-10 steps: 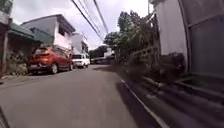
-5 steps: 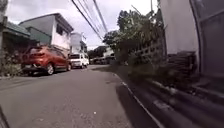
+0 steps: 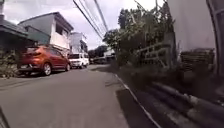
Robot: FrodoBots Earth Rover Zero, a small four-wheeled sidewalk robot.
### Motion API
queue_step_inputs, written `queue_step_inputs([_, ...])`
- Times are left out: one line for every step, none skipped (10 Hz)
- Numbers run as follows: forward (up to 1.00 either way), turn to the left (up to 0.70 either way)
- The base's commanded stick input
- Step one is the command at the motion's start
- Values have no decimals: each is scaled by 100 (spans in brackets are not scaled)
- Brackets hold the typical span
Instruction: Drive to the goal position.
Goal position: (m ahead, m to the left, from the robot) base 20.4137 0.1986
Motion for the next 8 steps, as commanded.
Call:
queue_step_inputs([70,1])
queue_step_inputs([70,0])
queue_step_inputs([70,0])
queue_step_inputs([70,0])
queue_step_inputs([70,0])
queue_step_inputs([70,0])
queue_step_inputs([70,0])
queue_step_inputs([70,0])
